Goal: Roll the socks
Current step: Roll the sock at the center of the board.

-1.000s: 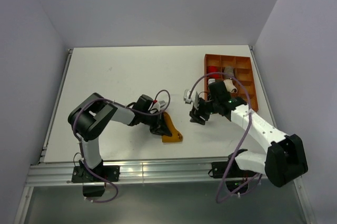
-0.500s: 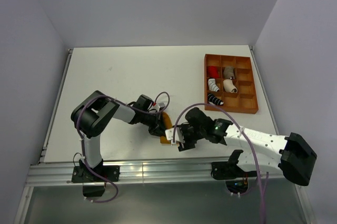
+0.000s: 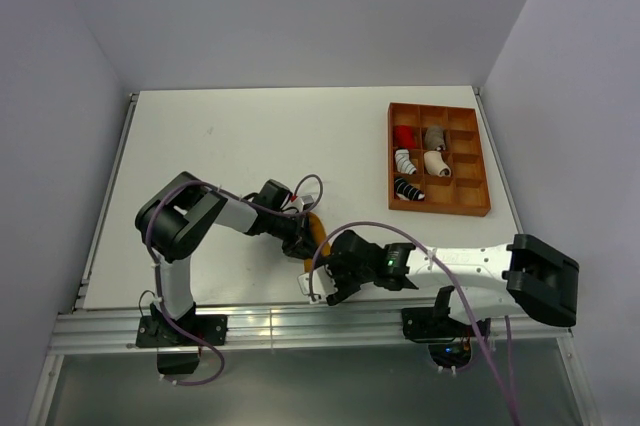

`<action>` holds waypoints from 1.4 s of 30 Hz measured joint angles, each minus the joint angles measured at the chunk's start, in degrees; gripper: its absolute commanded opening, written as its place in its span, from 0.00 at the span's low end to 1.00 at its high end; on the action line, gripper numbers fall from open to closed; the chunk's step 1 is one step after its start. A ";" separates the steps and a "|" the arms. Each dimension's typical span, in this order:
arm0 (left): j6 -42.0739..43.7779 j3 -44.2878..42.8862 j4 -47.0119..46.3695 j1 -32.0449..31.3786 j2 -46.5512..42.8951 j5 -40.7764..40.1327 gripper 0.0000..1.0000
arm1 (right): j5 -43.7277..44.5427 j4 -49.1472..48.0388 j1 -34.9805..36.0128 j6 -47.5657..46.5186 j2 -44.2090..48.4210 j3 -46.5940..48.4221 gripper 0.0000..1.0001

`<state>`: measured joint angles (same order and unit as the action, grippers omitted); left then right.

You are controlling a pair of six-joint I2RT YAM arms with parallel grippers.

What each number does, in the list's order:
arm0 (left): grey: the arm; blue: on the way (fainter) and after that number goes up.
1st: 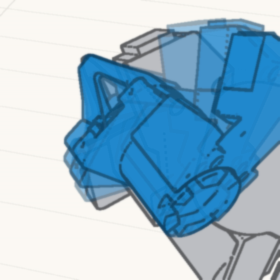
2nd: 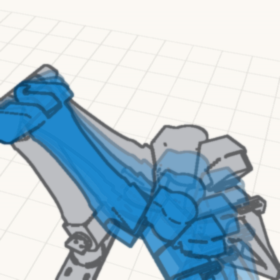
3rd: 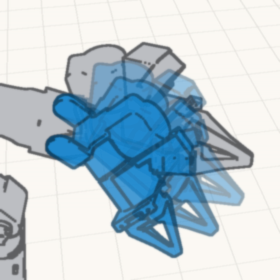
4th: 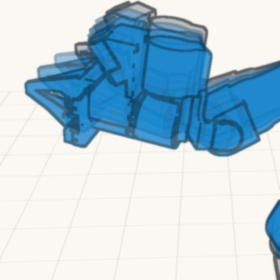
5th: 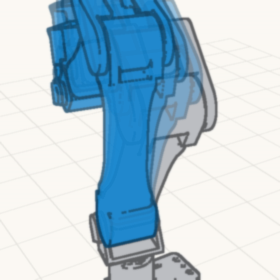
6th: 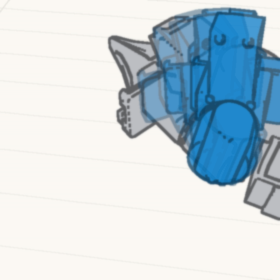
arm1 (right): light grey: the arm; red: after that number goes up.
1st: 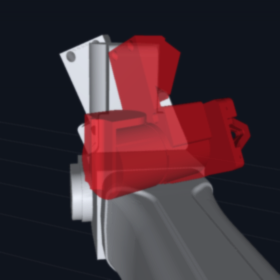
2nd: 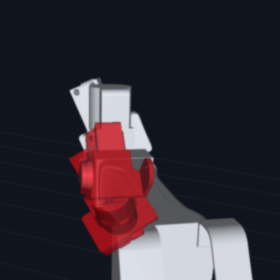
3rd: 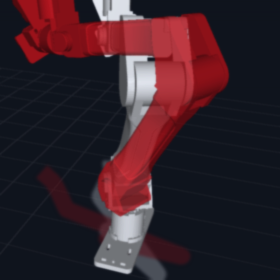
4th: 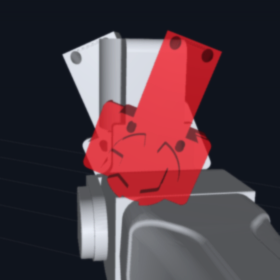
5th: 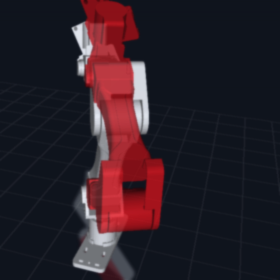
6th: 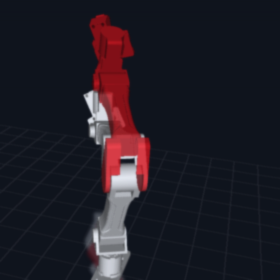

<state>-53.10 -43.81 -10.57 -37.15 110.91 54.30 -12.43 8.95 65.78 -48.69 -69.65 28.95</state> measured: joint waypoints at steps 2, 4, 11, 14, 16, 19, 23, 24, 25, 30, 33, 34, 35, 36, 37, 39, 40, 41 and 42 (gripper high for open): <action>0.07 -0.09 0.22 0.00 0.00 0.00 0.00 | 1.70 -1.49 0.37 -0.31 -1.64 -0.09 0.61; 0.11 -0.15 0.37 0.00 0.00 -0.02 0.00 | 3.19 -2.95 0.52 -0.59 -2.91 -0.09 0.60; 0.46 -0.15 0.50 0.00 -0.02 0.13 0.00 | 8.39 -7.32 0.72 -1.88 -6.08 -0.26 0.47; 0.79 -0.20 0.90 0.04 -0.15 0.09 0.00 | 9.57 -8.24 0.72 -2.69 -6.99 -0.26 0.30; 1.20 -0.37 2.10 0.07 -0.74 -0.55 0.01 | 9.77 -8.33 0.81 -2.99 -7.02 -0.26 0.25; 2.03 -0.61 4.70 0.04 -2.82 -3.10 0.07 | 9.88 -8.39 0.90 -3.52 -7.06 -0.26 0.22; 3.98 -2.10 9.55 -0.04 -6.08 -7.67 0.13 | 10.69 -9.33 0.81 -3.96 -7.28 -0.20 0.20; 4.39 -2.78 10.84 0.02 -6.69 -8.72 0.13 | 11.17 -9.57 0.70 -4.07 -7.37 -0.07 0.20; 4.79 -3.54 12.22 0.15 -7.19 -9.73 0.13 | 11.67 -9.86 0.70 -4.11 -7.45 -0.02 0.20; 6.54 -5.68 17.66 1.09 -8.85 -13.27 0.13 | 12.94 -10.97 0.59 -4.13 -8.63 0.98 0.20; 7.45 -5.97 20.17 1.70 -10.51 -15.06 0.13 | 13.05 -11.72 0.59 -4.13 -9.18 1.55 0.20; 7.72 -6.03 20.96 1.88 -11.15 -15.65 0.13 | 13.05 -11.87 0.59 -4.13 -9.18 1.64 0.20; 8.07 -6.08 21.70 2.03 -11.82 -16.37 0.14 | 13.03 -12.04 0.59 -4.13 -9.18 1.79 0.20; 8.39 -6.12 22.40 2.19 -12.46 -17.11 0.15 | 13.00 -12.31 0.59 -4.11 -9.18 1.84 0.20; 8.61 -6.12 22.77 2.34 -12.96 -17.90 0.15 | 12.96 -12.35 0.59 -4.09 -9.18 1.88 0.20; 9.16 -6.14 22.91 3.21 -13.97 -20.13 0.17 | 12.28 -10.12 0.66 -3.52 -9.29 1.70 0.20; 9.40 -6.21 22.86 3.96 -14.49 -21.05 0.16 | 12.09 -8.96 0.74 -3.54 -9.53 1.44 0.20; 9.60 -6.27 22.84 4.66 -14.91 -21.79 0.17 | 12.09 -8.87 0.79 -3.54 -9.57 1.46 0.20; 9.79 -6.29 22.69 5.18 -15.17 -22.38 0.18 | 12.02 -8.85 0.79 -3.48 -9.55 1.49 0.20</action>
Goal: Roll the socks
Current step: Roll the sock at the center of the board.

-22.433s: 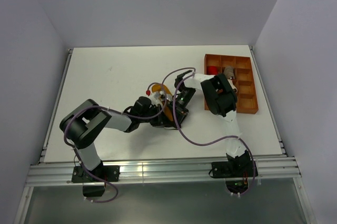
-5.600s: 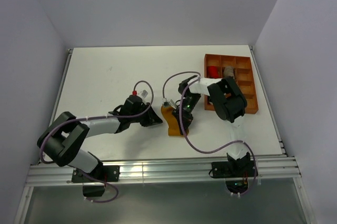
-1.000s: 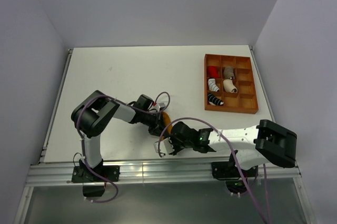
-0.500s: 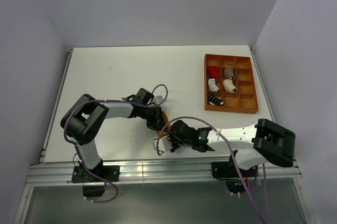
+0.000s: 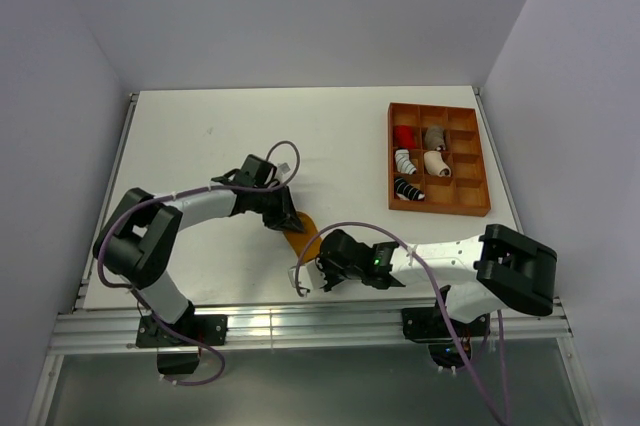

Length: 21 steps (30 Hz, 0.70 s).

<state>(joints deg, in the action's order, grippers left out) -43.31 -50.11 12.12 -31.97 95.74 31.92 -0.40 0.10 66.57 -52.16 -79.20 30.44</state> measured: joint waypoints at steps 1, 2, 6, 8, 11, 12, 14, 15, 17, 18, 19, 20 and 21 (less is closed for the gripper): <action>0.26 0.00 -0.22 0.42 -0.17 -0.46 0.18 | -0.02 0.02 0.02 0.00 -0.02 0.00 0.20; 0.48 0.00 -0.28 0.61 -0.24 -0.83 0.17 | -0.02 0.04 0.04 0.00 -0.02 0.00 0.20; 0.83 0.00 -0.13 0.50 -0.24 -2.62 0.15 | -0.04 0.09 0.04 0.00 -0.02 0.00 0.19; 0.87 0.00 0.11 0.50 -0.24 -3.76 0.14 | -0.02 0.07 0.04 0.00 -0.02 0.00 0.19; 0.92 0.00 1.09 0.50 -0.24 -5.64 0.13 | -0.04 0.11 0.04 0.00 -0.02 0.02 0.19; 0.92 -0.02 1.57 0.50 -0.24 -6.49 0.12 | -0.04 0.15 0.04 0.02 -0.02 0.07 0.19; 0.96 -0.52 2.78 0.50 0.42 -7.67 0.11 | -0.07 0.59 0.04 0.02 -0.02 0.24 0.19; 1.01 -1.05 3.17 0.50 1.16 -8.04 0.11 | -0.11 0.85 0.04 0.02 0.00 0.35 0.19; 1.11 -2.64 3.76 0.48 3.72 -8.68 0.10 | -0.33 1.62 0.04 0.02 0.24 0.48 0.19; 1.11 -3.58 4.09 0.50 5.22 -8.76 0.10 | -0.52 2.40 0.04 0.02 0.52 0.59 0.19; 1.14 -4.46 4.48 0.50 6.23 -8.33 0.10 | -0.76 3.28 0.04 0.04 0.76 0.79 0.19; 1.16 -5.73 5.11 0.48 7.28 -7.76 0.10 | -1.09 4.63 0.04 0.07 0.96 1.20 0.19; 1.33 -6.88 5.51 0.37 8.13 -7.65 0.10 | -1.33 5.79 0.04 0.07 0.98 1.68 0.19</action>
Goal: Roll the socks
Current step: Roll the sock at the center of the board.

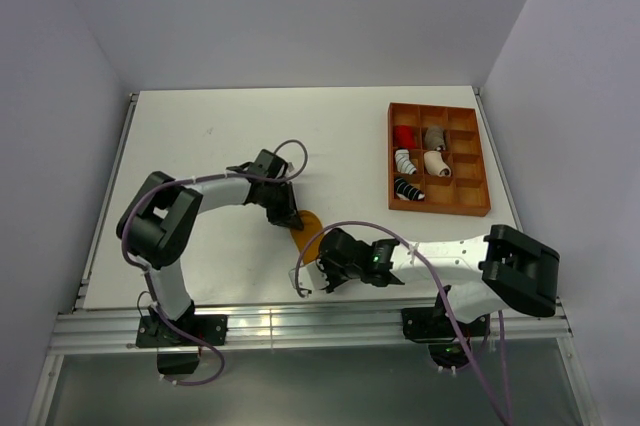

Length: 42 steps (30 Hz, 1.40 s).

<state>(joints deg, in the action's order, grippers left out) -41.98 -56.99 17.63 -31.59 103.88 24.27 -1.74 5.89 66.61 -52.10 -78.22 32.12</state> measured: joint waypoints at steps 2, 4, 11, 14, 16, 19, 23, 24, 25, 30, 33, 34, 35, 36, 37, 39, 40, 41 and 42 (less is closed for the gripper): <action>0.55 -2.23 0.74 -0.44 1.70 0.35 0.09 | -0.63 2.34 0.00 0.02 0.00 1.05 0.19; 0.90 -4.09 1.16 -0.94 3.32 1.22 0.09 | -0.92 4.20 0.09 0.00 0.00 1.79 0.19; 1.33 -7.89 2.10 -1.99 6.75 3.89 0.09 | -2.23 9.14 0.66 -0.09 -0.28 3.78 0.19; 1.81 -8.33 2.19 -2.29 7.23 4.55 0.09 | -4.09 10.91 0.33 -0.13 -0.83 4.98 0.19; 2.10 -8.52 2.19 -2.60 7.45 4.92 0.09 | -6.56 12.66 -1.07 -0.15 -1.29 6.14 0.19; 2.51 -8.66 2.19 -3.08 7.54 5.05 0.09 | -12.66 17.44 -5.73 -0.39 -3.89 10.29 0.19; 3.23 -9.16 2.21 -3.52 7.82 5.01 0.09 | -20.35 24.33 -11.65 -1.42 -8.94 16.46 0.20; 3.37 -9.22 2.21 -3.54 7.85 4.98 0.09 | -22.03 25.94 -12.74 -1.84 -10.23 17.79 0.21; 3.43 -9.25 2.19 -3.56 7.85 4.96 0.10 | -23.98 27.91 -14.01 -2.25 -11.93 19.39 0.20; 3.65 -9.25 2.10 -3.65 7.82 4.96 0.15 | -31.98 37.44 -18.78 -4.42 -20.37 27.56 0.20; 3.63 -9.25 1.90 -3.67 7.72 5.05 0.20 | -35.82 41.53 -21.05 -4.57 -24.50 31.06 0.19; 3.65 -9.25 1.77 -3.72 7.69 5.03 0.23 | -37.07 42.40 -21.90 -4.50 -25.46 31.71 0.19; 3.61 -9.25 1.62 -3.76 7.63 5.07 0.25 | -38.21 42.95 -22.73 -4.22 -26.29 32.13 0.19; 3.63 -9.22 1.49 -3.78 7.58 5.22 0.26 | -38.97 43.21 -23.28 -3.72 -26.80 32.35 0.19; 3.63 -9.14 1.22 -3.82 7.50 5.33 0.28 | -39.58 43.41 -23.71 -3.21 -27.19 32.52 0.19; 3.63 -8.98 0.72 -3.87 7.37 5.55 0.30 | -40.33 43.98 -24.17 -2.49 -27.91 33.03 0.19; 3.61 -8.85 0.39 -3.87 7.26 5.75 0.32 | -40.41 44.19 -24.26 -1.90 -28.22 33.31 0.18; 3.63 -8.81 0.13 -3.87 7.19 5.88 0.34 | -40.41 44.30 -24.30 -1.36 -28.41 33.46 0.18; 3.61 -8.68 -0.33 -3.85 7.13 6.12 0.36 | -40.39 44.26 -24.39 -0.66 -28.52 33.51 0.18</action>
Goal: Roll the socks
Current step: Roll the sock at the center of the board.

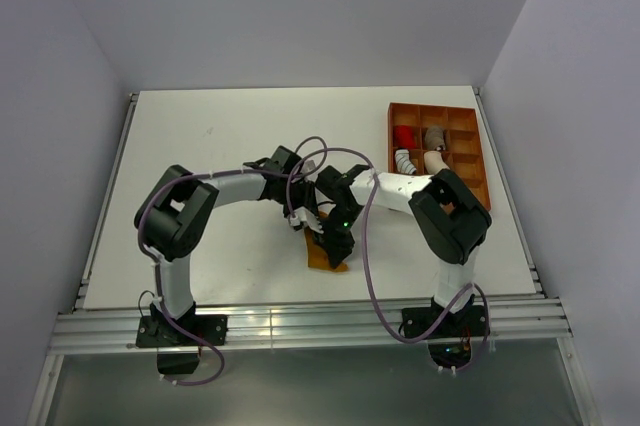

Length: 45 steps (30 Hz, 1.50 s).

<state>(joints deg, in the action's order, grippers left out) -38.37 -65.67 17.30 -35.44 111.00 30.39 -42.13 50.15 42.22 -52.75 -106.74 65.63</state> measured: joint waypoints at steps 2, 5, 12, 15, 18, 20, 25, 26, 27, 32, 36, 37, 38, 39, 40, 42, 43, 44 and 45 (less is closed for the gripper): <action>-0.02 0.31 -0.90 0.00 -0.24 0.28 0.38 | 0.00 -0.09 -0.07 1.09 -0.13 0.04 0.18; -0.22 0.90 -2.54 0.07 -0.63 0.96 0.44 | 0.02 -0.24 -0.24 2.78 -0.31 0.13 0.18; -1.25 3.08 -6.88 1.86 -2.82 1.66 0.53 | 0.52 -1.05 -0.37 6.34 -0.31 0.11 0.18; -1.99 4.04 -9.64 3.69 -3.69 1.66 0.47 | 0.70 -1.29 -0.39 7.65 -0.31 0.07 0.17; -3.21 5.07 -12.41 5.42 -4.39 1.66 0.37 | 0.94 -1.46 -0.39 8.68 -0.31 0.04 0.17; -4.35 5.70 -14.40 6.40 -4.55 1.68 0.29 | 0.98 -1.53 -0.39 9.14 -0.31 0.04 0.17; -6.58 7.89 -17.73 8.70 -5.79 1.55 0.13 | 1.09 -1.64 -0.44 9.88 -0.42 0.04 0.17; -6.97 8.59 -18.23 9.27 -6.51 1.46 0.11 | 1.07 -1.62 -0.48 9.92 -0.48 0.07 0.17; -7.48 9.33 -18.82 10.03 -7.41 1.42 0.06 | 0.98 -1.62 -0.50 9.97 -0.57 0.11 0.17; -11.61 16.90 -25.05 15.91 -14.38 1.20 0.00 | 0.87 -1.01 -0.63 10.67 -1.44 0.94 0.17; -15.61 26.51 -31.01 21.44 -21.86 0.00 0.00 | 0.63 0.33 -0.83 10.95 -2.58 2.14 0.16; -15.98 28.13 -31.82 21.86 -23.63 -0.50 0.00 | 0.42 1.03 -0.92 10.88 -3.13 2.69 0.16; -16.31 29.77 -32.87 21.99 -25.42 -0.92 0.00 | 0.22 1.77 -1.03 10.82 -3.67 3.28 0.17; -16.52 31.78 -34.36 21.88 -27.78 -1.49 0.00 | -0.04 2.86 -1.20 10.56 -4.61 4.26 0.16; -16.65 34.10 -36.04 21.62 -30.56 -2.19 0.00 | -0.52 4.13 -1.42 10.25 -5.70 5.31 0.17; -16.92 38.23 -38.80 20.92 -35.30 -3.58 0.01 | -1.60 6.56 -2.05 9.60 -7.69 7.21 0.17; -16.90 40.83 -40.98 20.24 -38.10 -4.72 0.01 | -2.19 7.69 -2.36 9.33 -8.66 8.07 0.17; -16.85 43.19 -42.18 19.39 -40.57 -5.53 0.00 | -2.64 8.79 -2.69 9.07 -9.53 8.85 0.17; -16.74 45.29 -43.08 17.94 -42.82 -6.91 0.03 | -3.13 10.05 -3.02 8.66 -10.60 9.88 0.17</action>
<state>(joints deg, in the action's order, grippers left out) -55.11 -20.38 -25.78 -17.50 68.18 23.49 -45.25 60.20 39.20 -44.10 -117.34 75.50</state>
